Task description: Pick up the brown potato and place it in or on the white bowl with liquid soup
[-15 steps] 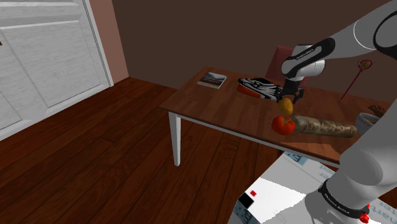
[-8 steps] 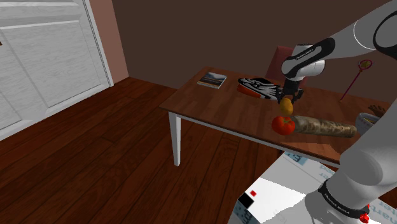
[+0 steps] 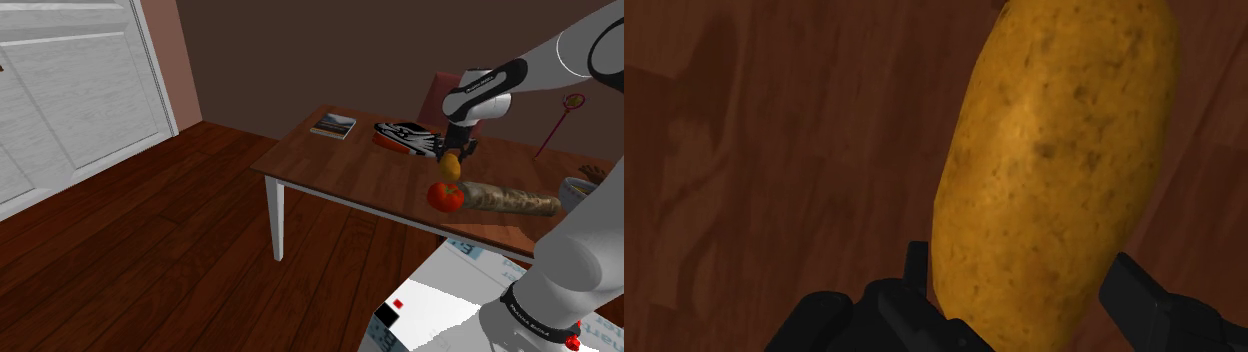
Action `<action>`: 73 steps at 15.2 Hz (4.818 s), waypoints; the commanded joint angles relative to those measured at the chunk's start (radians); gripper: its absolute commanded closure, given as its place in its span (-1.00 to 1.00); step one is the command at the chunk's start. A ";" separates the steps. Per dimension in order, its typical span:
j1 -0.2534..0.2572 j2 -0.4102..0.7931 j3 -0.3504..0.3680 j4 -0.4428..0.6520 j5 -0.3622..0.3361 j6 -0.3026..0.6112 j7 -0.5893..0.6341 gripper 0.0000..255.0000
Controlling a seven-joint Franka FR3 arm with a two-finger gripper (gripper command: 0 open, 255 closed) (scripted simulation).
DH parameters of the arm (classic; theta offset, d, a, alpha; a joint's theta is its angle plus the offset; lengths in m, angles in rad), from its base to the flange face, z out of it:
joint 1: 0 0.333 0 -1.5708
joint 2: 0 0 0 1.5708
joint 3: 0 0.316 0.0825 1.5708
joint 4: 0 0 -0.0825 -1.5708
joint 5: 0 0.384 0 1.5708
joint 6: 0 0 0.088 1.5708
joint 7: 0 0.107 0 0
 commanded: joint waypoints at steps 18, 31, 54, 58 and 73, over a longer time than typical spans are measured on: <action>0.007 -0.123 0.004 0.123 -0.025 -0.243 0.004 1.00; 0.011 -0.166 0.010 0.253 -0.029 -0.414 -0.004 1.00; -0.214 -0.506 -0.258 -0.011 -0.223 -0.408 -0.404 1.00; -0.250 -0.520 -0.326 -0.001 -0.251 -0.409 -0.497 1.00; -0.286 -0.478 -0.462 -0.072 -0.282 -0.266 -0.617 1.00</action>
